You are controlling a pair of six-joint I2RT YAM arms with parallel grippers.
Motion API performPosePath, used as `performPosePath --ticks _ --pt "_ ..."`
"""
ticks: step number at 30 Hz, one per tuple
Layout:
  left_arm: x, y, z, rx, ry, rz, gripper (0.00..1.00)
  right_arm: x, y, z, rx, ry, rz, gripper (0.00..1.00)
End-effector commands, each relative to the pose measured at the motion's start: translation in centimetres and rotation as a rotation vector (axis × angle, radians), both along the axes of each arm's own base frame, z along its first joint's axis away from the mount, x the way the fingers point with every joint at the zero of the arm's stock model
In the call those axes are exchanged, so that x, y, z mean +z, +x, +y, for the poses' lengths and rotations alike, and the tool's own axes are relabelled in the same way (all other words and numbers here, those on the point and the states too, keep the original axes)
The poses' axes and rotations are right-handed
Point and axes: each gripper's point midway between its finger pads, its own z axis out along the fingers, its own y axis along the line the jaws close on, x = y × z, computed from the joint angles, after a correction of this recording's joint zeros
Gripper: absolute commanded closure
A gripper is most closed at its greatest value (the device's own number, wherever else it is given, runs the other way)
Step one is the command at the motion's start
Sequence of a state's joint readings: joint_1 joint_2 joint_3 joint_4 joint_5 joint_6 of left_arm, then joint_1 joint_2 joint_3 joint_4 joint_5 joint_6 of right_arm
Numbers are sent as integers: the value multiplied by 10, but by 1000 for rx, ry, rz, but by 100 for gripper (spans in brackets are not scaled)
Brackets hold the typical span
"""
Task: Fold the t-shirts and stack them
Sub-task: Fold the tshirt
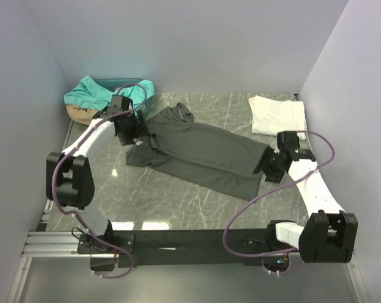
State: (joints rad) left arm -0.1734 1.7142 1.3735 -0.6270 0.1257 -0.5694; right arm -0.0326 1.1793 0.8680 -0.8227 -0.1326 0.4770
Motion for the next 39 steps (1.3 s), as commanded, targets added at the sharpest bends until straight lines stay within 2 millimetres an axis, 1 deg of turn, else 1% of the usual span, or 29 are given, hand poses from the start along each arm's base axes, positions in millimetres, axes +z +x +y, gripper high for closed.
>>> performPosePath --ticks 1,2,3,4,5,7,8,10,11,13,17,21,28,35,39 --pt "5 -21 9 12 30 -29 19 -22 -30 5 -14 36 76 38" --pt "-6 -30 14 19 48 -5 19 -25 -33 9 -20 54 80 38" --pt "-10 -35 16 23 54 2 19 -28 -36 10 -22 61 85 38" --pt "-8 -38 19 24 56 -4 20 -35 -42 11 -28 68 101 38" --pt "-18 -46 23 31 57 20 20 -36 -43 14 -26 82 104 38" --pt "-20 -51 28 42 51 20 20 -43 -48 14 -33 82 132 38" --pt "-27 -57 32 48 54 35 20 -45 -49 13 -34 78 138 38" --pt "-27 -58 39 67 53 28 21 -47 -50 12 -43 75 151 39" --pt "-32 -62 42 72 52 40 21 -46 -50 12 -47 75 153 40" --pt "-33 -62 47 85 45 34 22 -48 -51 12 -59 66 161 41" --pt "-42 -65 52 97 44 45 23 -55 -51 14 -60 61 176 41" --pt "-51 -66 52 95 31 60 25 -63 -55 16 -75 67 195 42" --pt "-74 -74 52 106 27 107 31 -65 -57 17 -68 42 197 42" --pt "-82 -78 58 129 51 119 33 -69 -59 20 -62 34 208 42" --pt "-86 -76 57 136 45 119 36 -71 -61 21 -54 20 221 46"
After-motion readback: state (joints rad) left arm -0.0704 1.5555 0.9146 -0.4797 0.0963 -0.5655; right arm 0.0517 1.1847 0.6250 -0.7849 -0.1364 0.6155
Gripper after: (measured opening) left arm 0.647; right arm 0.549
